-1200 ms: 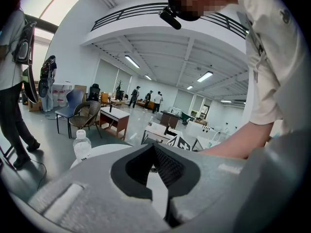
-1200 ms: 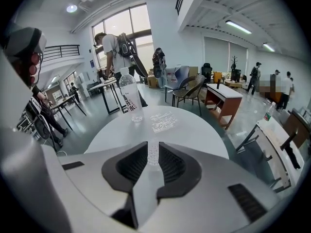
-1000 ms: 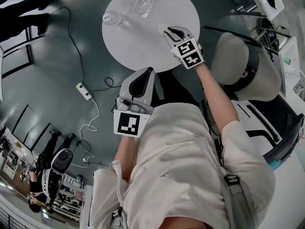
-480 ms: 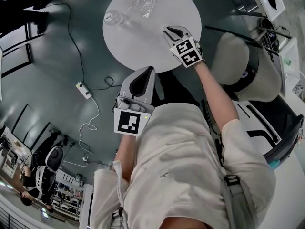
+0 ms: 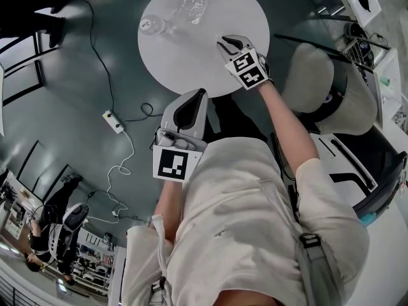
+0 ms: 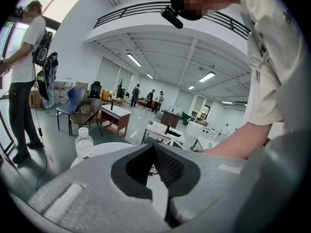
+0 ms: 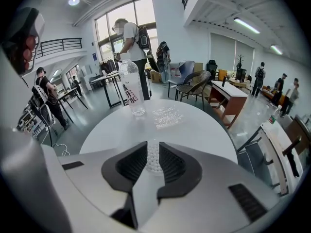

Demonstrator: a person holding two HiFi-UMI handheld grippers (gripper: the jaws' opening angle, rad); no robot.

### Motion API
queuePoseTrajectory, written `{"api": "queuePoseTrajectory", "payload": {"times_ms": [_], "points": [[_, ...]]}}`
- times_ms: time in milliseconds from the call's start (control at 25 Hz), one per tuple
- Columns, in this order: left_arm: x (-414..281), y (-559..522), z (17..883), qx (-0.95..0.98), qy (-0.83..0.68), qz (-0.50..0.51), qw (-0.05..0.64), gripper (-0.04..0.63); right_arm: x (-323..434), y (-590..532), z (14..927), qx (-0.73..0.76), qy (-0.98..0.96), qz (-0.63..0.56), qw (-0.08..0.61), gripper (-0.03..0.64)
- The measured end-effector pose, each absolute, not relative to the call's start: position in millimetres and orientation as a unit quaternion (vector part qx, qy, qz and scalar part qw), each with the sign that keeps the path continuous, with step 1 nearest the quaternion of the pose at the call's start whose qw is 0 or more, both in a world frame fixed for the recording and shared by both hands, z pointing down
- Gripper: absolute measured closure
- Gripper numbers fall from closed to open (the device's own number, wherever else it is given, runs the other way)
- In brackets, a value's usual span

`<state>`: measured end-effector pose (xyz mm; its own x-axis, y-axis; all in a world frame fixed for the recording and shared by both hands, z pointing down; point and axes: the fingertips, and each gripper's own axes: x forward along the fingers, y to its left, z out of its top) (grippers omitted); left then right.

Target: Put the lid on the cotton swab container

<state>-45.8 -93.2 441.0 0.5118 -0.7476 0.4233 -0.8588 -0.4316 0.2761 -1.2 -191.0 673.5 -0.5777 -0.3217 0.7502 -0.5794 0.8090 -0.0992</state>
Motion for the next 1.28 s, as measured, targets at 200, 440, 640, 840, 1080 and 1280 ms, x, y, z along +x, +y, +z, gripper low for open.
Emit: {"api": "queuePoseTrajectory", "payload": {"times_ms": [200,440,640,840,1080,1280], "points": [[-48.6,-91.6,440.0,0.836,-0.483,0.118,0.233,0.586,-1.6,-190.6,675.0,0.261,-0.871,0.176,0.378,0.535],[-48.7,-90.3,440.1,0.835,-0.485,0.117,0.233,0.586,-0.4,-190.4,678.7,0.259,-0.868,0.169,0.388,0.534],[-51.4,-89.5,437.7,0.833,-0.491,0.113,0.23,0.586,-1.6,-191.0,676.7,0.252,-0.862,0.158,0.41,0.534],[-50.9,-86.8,432.5,0.832,-0.495,0.111,0.222,0.586,-0.2,-190.6,677.1,0.256,-0.858,0.165,0.414,0.534],[-59.5,-79.2,418.1,0.828,-0.509,0.108,0.208,0.586,0.4,-187.0,655.2,0.275,-0.864,0.18,0.381,0.528],[-61.2,-74.0,399.8,0.827,-0.522,0.098,0.184,0.586,0.7,-179.3,619.6,0.277,-0.876,0.162,0.362,0.531]]}}
